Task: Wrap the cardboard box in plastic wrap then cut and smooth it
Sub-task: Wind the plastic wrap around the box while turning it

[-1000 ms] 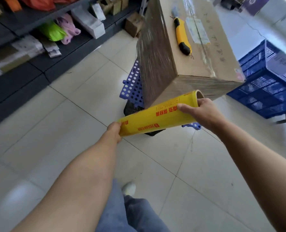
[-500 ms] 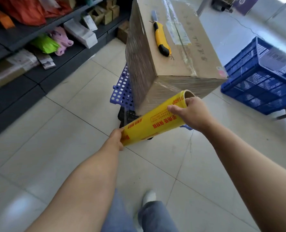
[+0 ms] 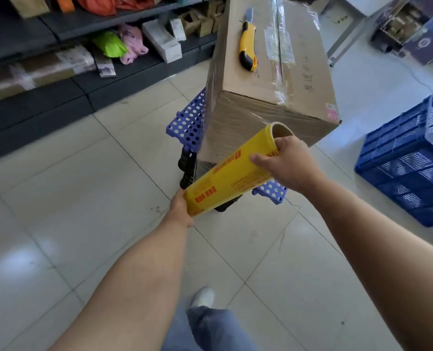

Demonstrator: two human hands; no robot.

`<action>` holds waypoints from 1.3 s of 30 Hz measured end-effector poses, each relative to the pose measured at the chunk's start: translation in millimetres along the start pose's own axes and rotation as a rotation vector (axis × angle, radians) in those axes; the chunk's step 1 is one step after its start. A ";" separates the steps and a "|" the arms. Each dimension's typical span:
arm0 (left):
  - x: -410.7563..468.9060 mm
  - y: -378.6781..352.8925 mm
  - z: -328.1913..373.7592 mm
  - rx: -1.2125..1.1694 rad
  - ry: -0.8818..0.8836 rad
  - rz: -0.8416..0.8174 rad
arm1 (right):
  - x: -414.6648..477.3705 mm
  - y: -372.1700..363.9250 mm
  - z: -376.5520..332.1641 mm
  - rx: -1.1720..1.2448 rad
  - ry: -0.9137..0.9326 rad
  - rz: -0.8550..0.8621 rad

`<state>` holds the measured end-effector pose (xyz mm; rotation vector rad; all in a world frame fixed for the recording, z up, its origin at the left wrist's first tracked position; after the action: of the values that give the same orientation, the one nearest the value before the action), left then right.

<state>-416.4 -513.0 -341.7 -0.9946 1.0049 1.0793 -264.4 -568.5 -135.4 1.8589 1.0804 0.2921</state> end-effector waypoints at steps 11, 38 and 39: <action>-3.5 -33.7 2.4 0.044 -0.087 0.028 | 8.9 20.8 17.2 -0.025 -0.060 -0.042; -11.9 -127.7 -97.3 -0.296 -0.045 0.071 | 11.4 95.1 92.5 -0.074 0.253 -0.274; -14.2 -128.9 -100.9 -0.317 -0.056 0.075 | 10.5 95.8 96.9 -0.077 0.252 -0.275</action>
<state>-307.7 -636.0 -334.8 -1.1800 0.8463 1.3504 -147.6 -635.6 -111.9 1.6103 1.4594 0.4076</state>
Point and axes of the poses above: each hand's wrist, its own x-axis towards the middle knuckle, its own y-axis out of the back of the hand, z = x × y, the point moved 2 cm from there along x, towards the middle knuckle, and after that the axes turned 11 degrees about x, right-handed, at the moved point
